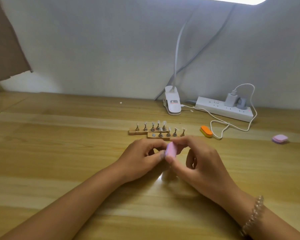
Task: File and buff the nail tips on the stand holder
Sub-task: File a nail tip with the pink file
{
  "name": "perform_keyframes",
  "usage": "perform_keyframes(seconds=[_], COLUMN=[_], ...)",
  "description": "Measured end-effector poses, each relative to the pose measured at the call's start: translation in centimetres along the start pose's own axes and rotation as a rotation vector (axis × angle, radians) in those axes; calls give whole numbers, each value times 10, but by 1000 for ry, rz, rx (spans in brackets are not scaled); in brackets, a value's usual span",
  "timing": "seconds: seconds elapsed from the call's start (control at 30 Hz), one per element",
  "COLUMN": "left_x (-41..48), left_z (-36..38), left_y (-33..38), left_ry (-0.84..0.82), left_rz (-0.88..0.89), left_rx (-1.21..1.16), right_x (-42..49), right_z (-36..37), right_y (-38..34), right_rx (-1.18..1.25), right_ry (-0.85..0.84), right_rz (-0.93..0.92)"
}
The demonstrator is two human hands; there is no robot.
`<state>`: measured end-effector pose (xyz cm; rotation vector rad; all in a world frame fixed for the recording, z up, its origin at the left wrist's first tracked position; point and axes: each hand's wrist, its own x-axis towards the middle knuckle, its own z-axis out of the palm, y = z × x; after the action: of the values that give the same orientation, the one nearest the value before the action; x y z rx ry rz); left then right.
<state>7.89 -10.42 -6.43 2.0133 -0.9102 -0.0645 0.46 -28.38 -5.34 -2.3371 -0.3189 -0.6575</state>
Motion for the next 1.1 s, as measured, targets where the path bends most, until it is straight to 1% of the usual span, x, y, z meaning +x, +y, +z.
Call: perform_keyframes(seconds=[0.1, 0.13, 0.23, 0.37, 0.47, 0.53, 0.6, 0.7, 0.73, 0.83, 0.87, 0.97, 1.1], left_x=[0, 0, -1, -1, -1, -1, -1, -1, 0, -1, -1, -1, -1], left_z=[0, 0, -1, 0, -1, 0, 0, -1, -1, 0, 0, -1, -1], left_y=[-2, -3, 0, 0, 0, -1, 0, 0, 0, -1, -1, -1, -1], left_ry=[25, 32, 33, 35, 44, 50, 49, 39, 40, 48, 48, 47, 48], left_rz=[-5, -8, -9, 0, -11, -14, -9, 16, 14, -1, 1, 2, -9], left_rx=[-13, -27, -66, -21, -17, -23, -46, -37, -37, -76, -88, -116, -124], right_x=[3, 3, -1, 2, 1, 2, 3, 0, 0, 4, 4, -1, 0], right_z=[-2, -2, -1, -1, 0, -1, -2, 1, 1, -4, -4, -1, -1], right_y=[7, 7, 0, 7, 2, 4, 6, -1, -1, 7, 8, -2, 1], right_rx=[84, 80, 38, 31, -13, 34, 25, -15, 20, 108, 109, 67, 2], right_ry=[27, 30, -19, 26, 1, 9, 50, -12, -23, 44, 45, -17, 23], right_rz=[113, 115, 8, 121, 37, 66, 107, 17, 35, 171, 168, 60, 96])
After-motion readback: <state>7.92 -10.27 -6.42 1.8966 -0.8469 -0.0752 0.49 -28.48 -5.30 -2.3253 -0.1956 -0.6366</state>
